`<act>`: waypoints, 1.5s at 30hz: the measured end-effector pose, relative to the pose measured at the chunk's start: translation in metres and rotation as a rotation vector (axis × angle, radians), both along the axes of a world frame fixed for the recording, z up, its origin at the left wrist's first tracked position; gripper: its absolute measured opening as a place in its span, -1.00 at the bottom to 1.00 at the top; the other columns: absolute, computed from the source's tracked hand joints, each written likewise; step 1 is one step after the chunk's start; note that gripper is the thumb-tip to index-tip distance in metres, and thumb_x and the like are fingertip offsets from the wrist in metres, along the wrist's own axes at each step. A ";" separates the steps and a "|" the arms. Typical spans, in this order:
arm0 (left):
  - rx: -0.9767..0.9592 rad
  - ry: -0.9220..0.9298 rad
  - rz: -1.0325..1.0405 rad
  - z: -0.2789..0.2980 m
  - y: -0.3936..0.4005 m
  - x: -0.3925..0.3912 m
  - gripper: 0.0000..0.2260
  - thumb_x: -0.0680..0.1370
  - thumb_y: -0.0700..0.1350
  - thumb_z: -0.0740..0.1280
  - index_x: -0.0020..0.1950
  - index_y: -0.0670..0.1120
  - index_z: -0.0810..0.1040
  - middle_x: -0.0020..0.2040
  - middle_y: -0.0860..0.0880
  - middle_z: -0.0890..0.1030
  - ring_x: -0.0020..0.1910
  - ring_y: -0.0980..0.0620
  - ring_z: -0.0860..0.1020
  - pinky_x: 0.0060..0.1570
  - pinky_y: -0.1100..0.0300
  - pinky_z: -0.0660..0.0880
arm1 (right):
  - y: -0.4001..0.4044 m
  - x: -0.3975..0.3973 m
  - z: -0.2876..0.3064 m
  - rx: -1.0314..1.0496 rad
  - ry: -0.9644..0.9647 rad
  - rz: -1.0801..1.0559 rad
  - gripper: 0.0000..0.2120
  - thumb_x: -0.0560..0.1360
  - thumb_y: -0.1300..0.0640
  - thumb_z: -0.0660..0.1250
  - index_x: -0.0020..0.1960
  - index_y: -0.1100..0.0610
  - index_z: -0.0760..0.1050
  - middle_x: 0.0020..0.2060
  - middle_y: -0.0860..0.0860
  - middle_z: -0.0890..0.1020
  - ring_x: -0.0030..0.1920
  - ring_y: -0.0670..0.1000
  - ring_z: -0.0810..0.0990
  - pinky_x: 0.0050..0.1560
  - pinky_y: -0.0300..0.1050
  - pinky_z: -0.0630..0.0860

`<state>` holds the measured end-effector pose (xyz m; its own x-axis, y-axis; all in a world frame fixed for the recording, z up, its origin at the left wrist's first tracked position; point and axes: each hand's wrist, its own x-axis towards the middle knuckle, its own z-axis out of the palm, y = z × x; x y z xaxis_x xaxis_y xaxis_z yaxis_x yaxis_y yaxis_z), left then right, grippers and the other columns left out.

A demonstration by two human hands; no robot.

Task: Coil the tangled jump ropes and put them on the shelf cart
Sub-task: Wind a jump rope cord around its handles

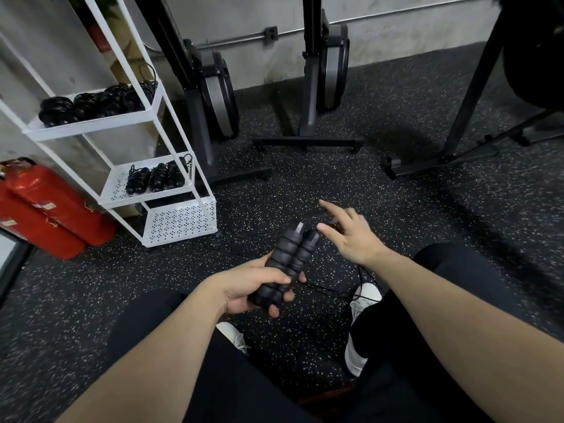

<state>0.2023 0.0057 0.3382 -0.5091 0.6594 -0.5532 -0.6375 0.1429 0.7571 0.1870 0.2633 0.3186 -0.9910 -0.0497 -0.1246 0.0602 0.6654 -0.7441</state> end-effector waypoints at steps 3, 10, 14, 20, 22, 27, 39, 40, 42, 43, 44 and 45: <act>-0.003 0.023 0.004 -0.001 -0.004 -0.002 -0.51 0.55 -0.28 0.33 0.46 -0.06 0.37 0.11 -0.14 0.62 -0.16 -0.03 0.54 -0.38 0.16 0.44 | 0.004 -0.003 0.003 0.183 -0.036 -0.063 -0.26 0.35 -0.52 0.10 0.35 -0.15 0.53 0.17 -0.05 0.32 0.33 0.02 0.26 0.40 0.07 0.30; -0.217 0.103 0.303 -0.008 0.015 -0.007 -0.68 0.60 -0.15 0.44 0.30 0.08 0.47 0.02 -0.09 0.63 -0.24 0.04 0.54 -0.41 0.20 0.40 | -0.011 0.006 0.012 -0.308 -0.177 -0.050 -0.60 0.70 -0.17 0.07 -0.02 0.08 0.53 -0.43 -0.03 0.51 -0.37 0.01 0.48 -0.20 0.04 0.54; -0.310 0.104 0.512 -0.017 0.022 -0.010 -0.51 0.45 0.12 0.57 0.26 0.05 0.46 0.01 -0.07 0.58 -0.23 0.03 0.50 -0.44 0.20 0.40 | -0.032 0.016 0.017 -0.223 -0.104 0.021 -0.67 0.74 -0.03 -0.01 0.43 -0.04 0.36 -0.31 -0.11 0.49 -0.42 -0.22 0.41 -0.27 -0.21 0.37; -0.082 -0.037 0.594 -0.015 0.031 -0.008 -0.36 0.31 0.22 0.54 0.30 -0.03 0.53 -0.15 -0.09 0.65 -0.27 0.01 0.55 -0.32 0.15 0.50 | -0.075 0.035 0.027 -0.272 -0.165 0.175 -0.81 0.74 0.11 0.03 0.33 0.08 0.24 -0.16 -0.06 0.56 -0.29 -0.11 0.46 -0.30 -0.24 0.42; -0.062 -0.066 0.631 -0.016 0.030 -0.009 -0.45 0.36 0.14 0.55 0.27 -0.05 0.58 -0.17 -0.07 0.70 -0.26 0.01 0.60 -0.15 0.08 0.57 | -0.082 0.038 0.024 -0.277 -0.202 0.252 -0.71 0.73 0.15 0.06 0.44 0.04 0.24 -0.16 -0.15 0.52 -0.28 -0.20 0.44 -0.25 -0.29 0.38; -0.081 -0.121 0.689 -0.021 0.022 -0.010 -0.69 0.54 -0.04 0.48 0.22 -0.08 0.54 -0.24 -0.10 0.67 -0.42 0.01 0.58 -0.45 0.18 0.48 | -0.076 0.040 0.020 -0.216 -0.330 0.390 -0.43 0.72 0.16 0.06 0.64 -0.15 -0.04 -0.12 -0.22 0.56 -0.36 -0.18 0.44 -0.28 -0.27 0.39; -0.055 -0.209 0.824 -0.015 0.021 -0.016 -0.90 0.59 -0.21 0.31 0.09 -0.15 0.49 -0.16 -0.11 0.54 -0.20 -0.06 0.52 -0.29 0.10 0.54 | -0.066 0.039 0.018 -0.193 -0.326 0.399 -0.83 0.73 0.03 0.11 0.27 0.05 0.32 -0.34 0.00 0.62 -0.50 -0.03 0.50 -0.43 -0.16 0.44; -0.042 -0.224 0.803 -0.013 0.020 -0.016 -0.91 0.58 -0.24 0.31 0.08 -0.17 0.48 -0.17 -0.13 0.53 -0.21 -0.06 0.51 -0.34 0.12 0.52 | -0.060 0.036 0.018 -0.177 -0.337 0.391 -0.85 0.73 0.01 0.12 0.21 0.04 0.38 -0.38 -0.02 0.60 -0.50 -0.05 0.49 -0.41 -0.16 0.44; -0.002 -0.248 0.787 -0.008 0.013 -0.016 -0.92 0.57 -0.29 0.29 0.05 -0.18 0.45 -0.18 -0.15 0.52 -0.21 -0.07 0.48 -0.36 0.13 0.48 | -0.045 0.032 0.018 -0.186 -0.389 0.414 -0.79 0.73 -0.03 0.11 0.13 0.00 0.50 -0.42 -0.05 0.55 -0.47 -0.07 0.49 -0.36 -0.19 0.45; 0.027 -0.258 0.789 -0.006 0.008 -0.017 -0.91 0.56 -0.30 0.28 0.05 -0.19 0.45 -0.18 -0.15 0.52 -0.21 -0.07 0.48 -0.36 0.12 0.47 | -0.037 0.030 0.017 -0.213 -0.426 0.441 -0.74 0.73 -0.04 0.11 0.11 0.00 0.55 -0.44 -0.06 0.53 -0.44 -0.06 0.48 -0.33 -0.20 0.45; 0.059 -0.273 0.796 -0.003 0.003 -0.018 -0.87 0.54 -0.31 0.29 0.07 -0.19 0.45 -0.18 -0.15 0.52 -0.20 -0.07 0.48 -0.36 0.12 0.47 | -0.030 0.028 0.015 -0.231 -0.468 0.466 -0.71 0.73 -0.04 0.11 0.10 0.02 0.58 -0.44 -0.07 0.52 -0.41 -0.06 0.47 -0.31 -0.21 0.44; 0.084 -0.289 0.799 0.000 -0.003 -0.018 -0.81 0.51 -0.32 0.30 0.10 -0.19 0.45 -0.15 -0.16 0.53 -0.19 -0.08 0.49 -0.36 0.11 0.47 | -0.024 0.027 0.015 -0.231 -0.504 0.484 -0.69 0.73 -0.04 0.12 0.08 0.03 0.61 -0.43 -0.09 0.50 -0.39 -0.06 0.46 -0.29 -0.20 0.42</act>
